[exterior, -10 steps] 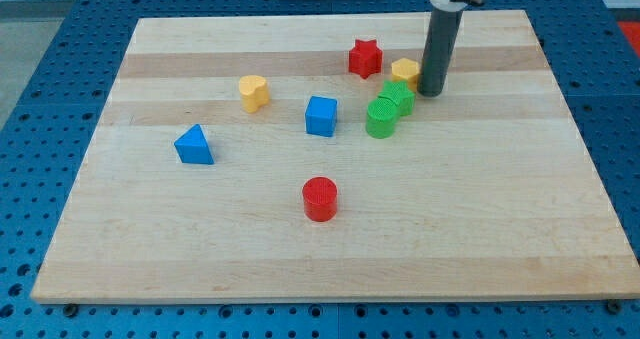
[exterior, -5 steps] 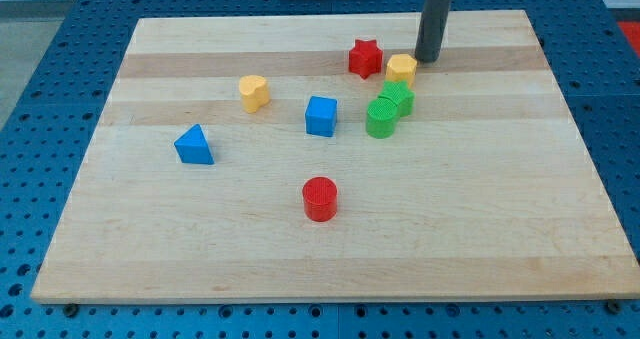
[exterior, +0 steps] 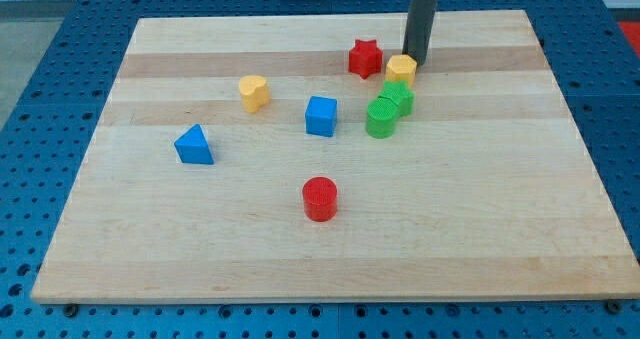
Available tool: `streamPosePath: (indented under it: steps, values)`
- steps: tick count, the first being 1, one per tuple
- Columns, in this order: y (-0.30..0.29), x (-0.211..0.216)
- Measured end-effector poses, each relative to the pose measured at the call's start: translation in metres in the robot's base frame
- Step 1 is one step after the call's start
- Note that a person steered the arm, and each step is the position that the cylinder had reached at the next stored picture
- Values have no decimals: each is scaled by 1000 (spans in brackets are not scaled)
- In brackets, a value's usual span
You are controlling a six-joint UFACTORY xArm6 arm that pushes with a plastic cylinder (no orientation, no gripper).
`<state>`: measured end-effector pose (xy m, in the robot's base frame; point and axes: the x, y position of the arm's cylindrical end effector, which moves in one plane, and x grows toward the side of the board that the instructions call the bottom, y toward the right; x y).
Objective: Push the hexagon close to the green star
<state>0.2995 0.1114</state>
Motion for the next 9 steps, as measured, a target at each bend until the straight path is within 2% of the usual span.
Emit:
streamPosePath:
  steps: [7, 9]
  values:
    - [2, 15]
    - [38, 16]
